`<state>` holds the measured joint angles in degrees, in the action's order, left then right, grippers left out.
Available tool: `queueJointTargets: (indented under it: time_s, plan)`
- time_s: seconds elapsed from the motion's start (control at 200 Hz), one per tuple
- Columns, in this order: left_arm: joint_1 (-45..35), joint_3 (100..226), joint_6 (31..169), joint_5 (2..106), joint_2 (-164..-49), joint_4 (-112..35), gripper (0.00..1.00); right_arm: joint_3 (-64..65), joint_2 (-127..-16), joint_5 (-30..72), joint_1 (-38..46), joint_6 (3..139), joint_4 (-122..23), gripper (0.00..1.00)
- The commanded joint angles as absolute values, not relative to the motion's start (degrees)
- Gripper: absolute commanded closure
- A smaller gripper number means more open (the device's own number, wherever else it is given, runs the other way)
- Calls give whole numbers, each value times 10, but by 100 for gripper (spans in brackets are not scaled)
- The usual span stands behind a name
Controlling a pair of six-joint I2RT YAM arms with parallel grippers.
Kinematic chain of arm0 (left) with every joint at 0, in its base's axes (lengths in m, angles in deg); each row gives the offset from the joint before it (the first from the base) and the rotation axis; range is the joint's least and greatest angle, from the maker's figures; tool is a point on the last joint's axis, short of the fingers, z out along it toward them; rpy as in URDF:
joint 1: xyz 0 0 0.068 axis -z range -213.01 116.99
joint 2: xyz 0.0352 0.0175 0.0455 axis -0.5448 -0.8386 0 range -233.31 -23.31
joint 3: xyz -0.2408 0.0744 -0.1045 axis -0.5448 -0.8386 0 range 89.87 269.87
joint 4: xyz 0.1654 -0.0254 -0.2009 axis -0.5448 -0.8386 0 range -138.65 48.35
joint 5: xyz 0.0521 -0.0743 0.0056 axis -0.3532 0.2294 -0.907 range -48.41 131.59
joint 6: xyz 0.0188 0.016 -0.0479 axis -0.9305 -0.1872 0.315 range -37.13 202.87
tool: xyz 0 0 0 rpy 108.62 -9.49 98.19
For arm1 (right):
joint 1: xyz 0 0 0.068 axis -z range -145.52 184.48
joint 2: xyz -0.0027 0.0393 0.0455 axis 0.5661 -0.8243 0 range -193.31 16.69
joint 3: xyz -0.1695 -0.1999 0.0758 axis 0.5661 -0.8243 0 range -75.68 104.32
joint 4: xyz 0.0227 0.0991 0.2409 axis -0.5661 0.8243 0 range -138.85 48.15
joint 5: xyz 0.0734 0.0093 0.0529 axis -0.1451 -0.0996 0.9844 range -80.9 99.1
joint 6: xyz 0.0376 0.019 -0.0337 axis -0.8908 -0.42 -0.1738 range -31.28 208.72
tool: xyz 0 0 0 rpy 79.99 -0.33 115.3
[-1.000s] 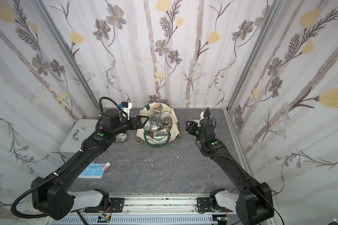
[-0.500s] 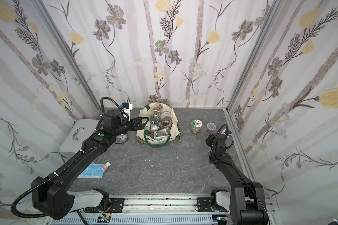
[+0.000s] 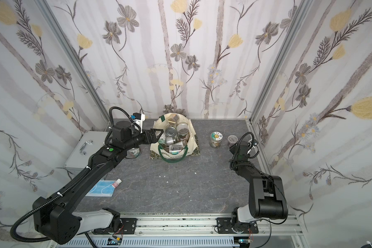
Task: Take out the seed jars from the canvas bag
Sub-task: Place the seed jar at the center of the board.
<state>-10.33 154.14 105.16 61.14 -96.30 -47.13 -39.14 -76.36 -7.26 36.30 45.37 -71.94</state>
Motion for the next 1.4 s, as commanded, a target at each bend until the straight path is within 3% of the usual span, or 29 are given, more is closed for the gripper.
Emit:
queueJointTargets:
  time_s: [0.0, 0.325, 0.679, 1.394]
  plan:
    - [-103, 1546, 1047, 607, -958, -468, 0, -400, -757, -108, 358, 386, -732, 32]
    - [-103, 1547, 1046, 608, -958, -472, 0, -422, -767, -215, 316, 289, -714, 31]
    - [-103, 1549, 1047, 607, -937, -475, 0, -334, -822, -283, 293, 275, -616, 29]
    - [-103, 1552, 1048, 610, -933, -477, 0, -284, -853, -299, 264, 226, -542, 26]
